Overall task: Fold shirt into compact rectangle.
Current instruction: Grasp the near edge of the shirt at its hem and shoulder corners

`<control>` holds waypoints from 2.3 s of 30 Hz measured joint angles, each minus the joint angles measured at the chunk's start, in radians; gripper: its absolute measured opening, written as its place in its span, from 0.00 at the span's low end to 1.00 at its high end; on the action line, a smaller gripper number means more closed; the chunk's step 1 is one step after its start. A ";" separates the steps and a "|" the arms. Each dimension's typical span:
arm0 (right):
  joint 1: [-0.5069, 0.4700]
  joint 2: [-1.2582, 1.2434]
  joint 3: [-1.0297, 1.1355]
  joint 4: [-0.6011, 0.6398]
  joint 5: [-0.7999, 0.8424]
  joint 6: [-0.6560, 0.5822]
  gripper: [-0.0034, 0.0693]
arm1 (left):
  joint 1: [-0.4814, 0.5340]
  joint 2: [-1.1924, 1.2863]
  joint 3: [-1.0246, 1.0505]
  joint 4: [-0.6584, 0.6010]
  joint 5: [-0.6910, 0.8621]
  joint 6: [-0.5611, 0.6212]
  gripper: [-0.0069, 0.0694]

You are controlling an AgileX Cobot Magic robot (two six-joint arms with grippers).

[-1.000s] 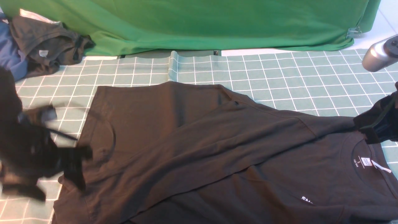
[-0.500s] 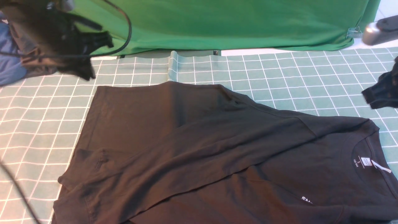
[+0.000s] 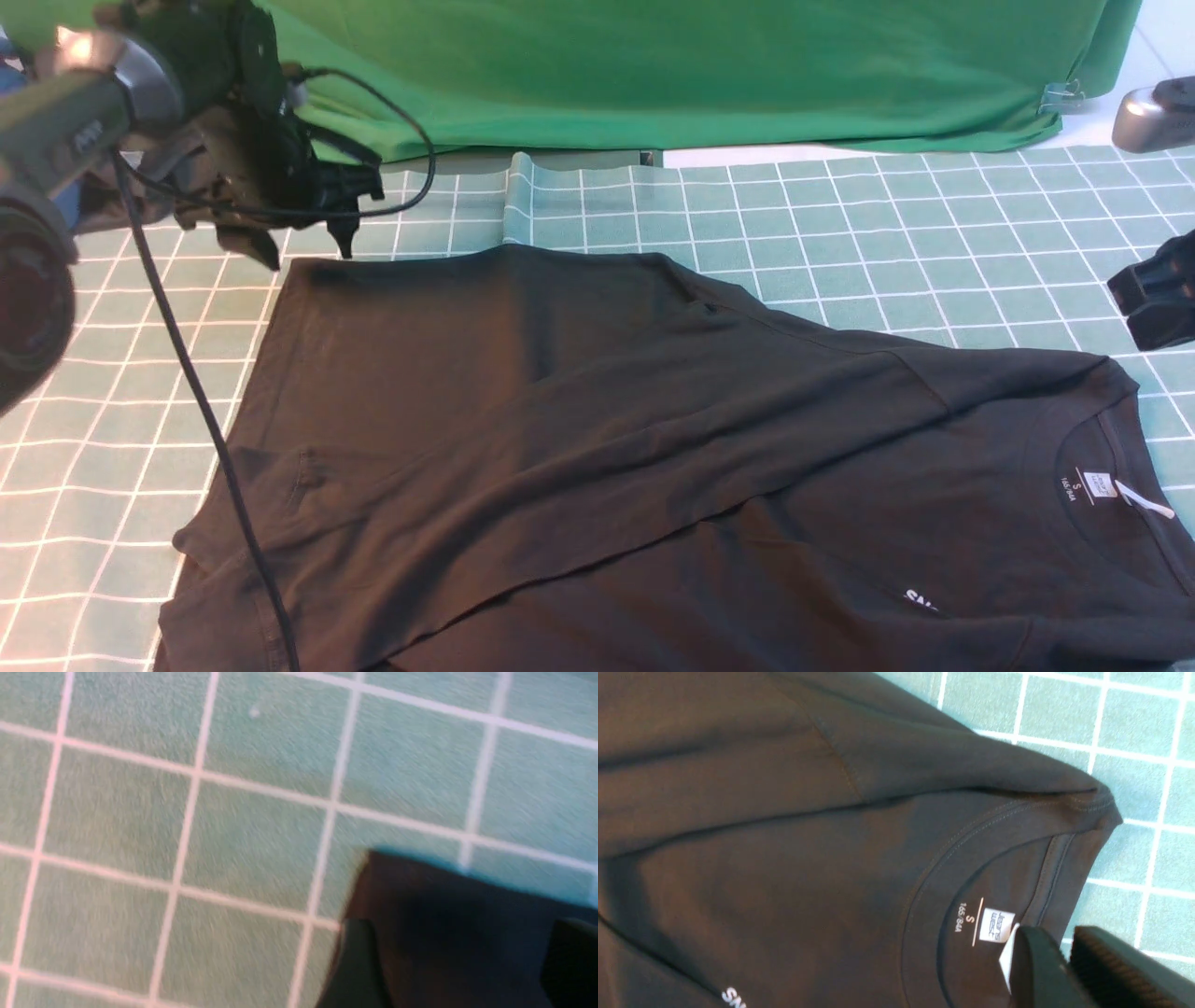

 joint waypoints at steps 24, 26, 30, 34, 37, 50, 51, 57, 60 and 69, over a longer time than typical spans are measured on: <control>-0.001 0.000 -0.002 0.000 0.000 -0.003 0.21 | 0.031 0.046 -0.028 -0.114 -0.005 0.176 0.11; -0.006 0.006 -0.017 0.000 0.002 -0.003 0.21 | 0.031 0.041 -0.030 -0.099 -0.004 0.176 0.11; -0.037 0.046 -0.083 -0.001 -0.007 -0.007 0.27 | 0.034 0.027 -0.051 -0.072 0.004 0.164 0.11; -0.051 0.125 -0.155 -0.003 -0.008 -0.021 0.46 | 0.037 0.017 -0.066 -0.068 0.006 0.162 0.11; -0.050 0.211 -0.192 -0.003 -0.008 -0.054 0.66 | 0.037 0.017 -0.069 -0.068 0.006 0.162 0.11; -0.033 0.505 -0.292 -0.001 -0.057 -0.181 0.84 | 0.038 0.017 -0.069 -0.070 0.006 0.185 0.11; -0.033 0.520 -0.302 -0.001 -0.057 -0.194 0.84 | 0.038 0.017 -0.069 -0.070 0.006 0.188 0.11; -0.033 0.577 -0.323 -0.001 -0.021 -0.262 0.62 | 0.038 0.017 -0.069 -0.071 0.006 0.188 0.11; -0.033 0.586 -0.323 0.003 -0.019 -0.296 0.32 | 0.038 0.017 -0.069 -0.071 0.004 0.179 0.11; -0.033 0.587 -0.450 0.013 -0.019 -0.275 0.10 | 0.040 0.017 -0.121 -0.063 -0.025 0.135 0.11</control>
